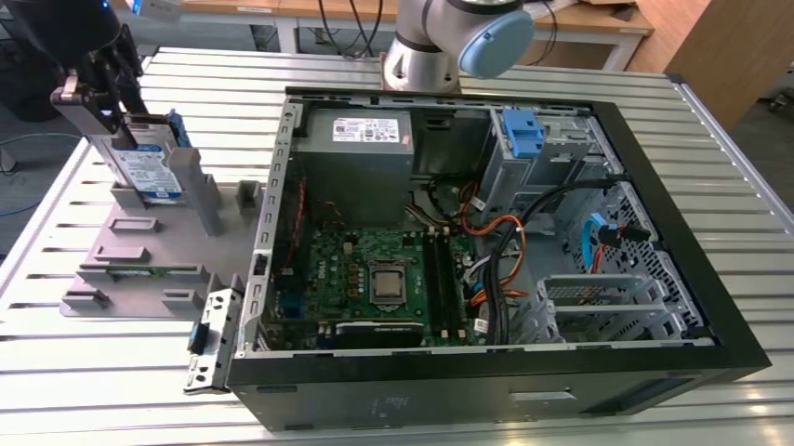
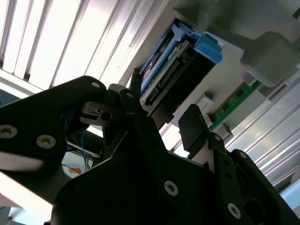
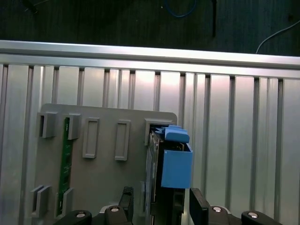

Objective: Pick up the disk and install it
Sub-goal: 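Pick up the disk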

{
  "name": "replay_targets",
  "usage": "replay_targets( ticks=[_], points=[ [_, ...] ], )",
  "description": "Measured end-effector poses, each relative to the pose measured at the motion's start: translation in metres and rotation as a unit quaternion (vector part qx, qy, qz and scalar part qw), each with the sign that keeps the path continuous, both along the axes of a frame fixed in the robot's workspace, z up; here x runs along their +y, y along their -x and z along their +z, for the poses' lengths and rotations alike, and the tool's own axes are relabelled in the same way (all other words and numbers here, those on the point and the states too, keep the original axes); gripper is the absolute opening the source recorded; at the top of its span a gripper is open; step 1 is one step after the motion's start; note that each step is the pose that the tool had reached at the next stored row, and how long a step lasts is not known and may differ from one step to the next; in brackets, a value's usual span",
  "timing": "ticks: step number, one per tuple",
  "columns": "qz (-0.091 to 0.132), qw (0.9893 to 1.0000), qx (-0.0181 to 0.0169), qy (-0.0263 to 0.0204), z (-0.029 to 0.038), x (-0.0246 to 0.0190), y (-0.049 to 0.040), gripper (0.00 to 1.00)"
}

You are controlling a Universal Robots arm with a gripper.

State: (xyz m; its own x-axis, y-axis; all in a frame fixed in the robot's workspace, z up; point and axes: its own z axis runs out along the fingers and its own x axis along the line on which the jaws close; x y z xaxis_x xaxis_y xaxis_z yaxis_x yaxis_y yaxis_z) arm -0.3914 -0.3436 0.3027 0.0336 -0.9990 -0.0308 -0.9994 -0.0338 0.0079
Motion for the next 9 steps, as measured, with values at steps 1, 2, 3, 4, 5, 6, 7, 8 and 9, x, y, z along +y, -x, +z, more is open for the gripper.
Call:
replay_targets(
  ticks=[1,2,3,4,5,6,7,8,9],
  points=[
    [0.0,1.0,-0.0001,0.0,0.0002,0.0,0.0,0.59],
    [0.0,1.0,-0.0001,-0.0001,0.0004,0.0,0.0,0.59],
    [0.0,1.0,-0.0001,-0.0001,0.0005,0.0,0.0,0.59],
    [0.0,1.0,-0.0001,-0.0001,0.0006,0.0,0.0,0.59],
    [0.0,1.0,-0.0002,-0.0001,0.0006,0.0,0.0,0.59],
    [0.0,1.0,-0.0001,-0.0001,0.0007,0.0,0.0,0.59],
    [0.0,1.0,-0.0001,0.0,0.0007,0.0,0.0,0.59],
    [0.0,1.0,-0.0001,0.0,0.0007,0.0,0.0,0.59],
    [0.0,1.0,-0.0001,-0.0001,0.0007,0.0,0.0,0.59]
  ],
)
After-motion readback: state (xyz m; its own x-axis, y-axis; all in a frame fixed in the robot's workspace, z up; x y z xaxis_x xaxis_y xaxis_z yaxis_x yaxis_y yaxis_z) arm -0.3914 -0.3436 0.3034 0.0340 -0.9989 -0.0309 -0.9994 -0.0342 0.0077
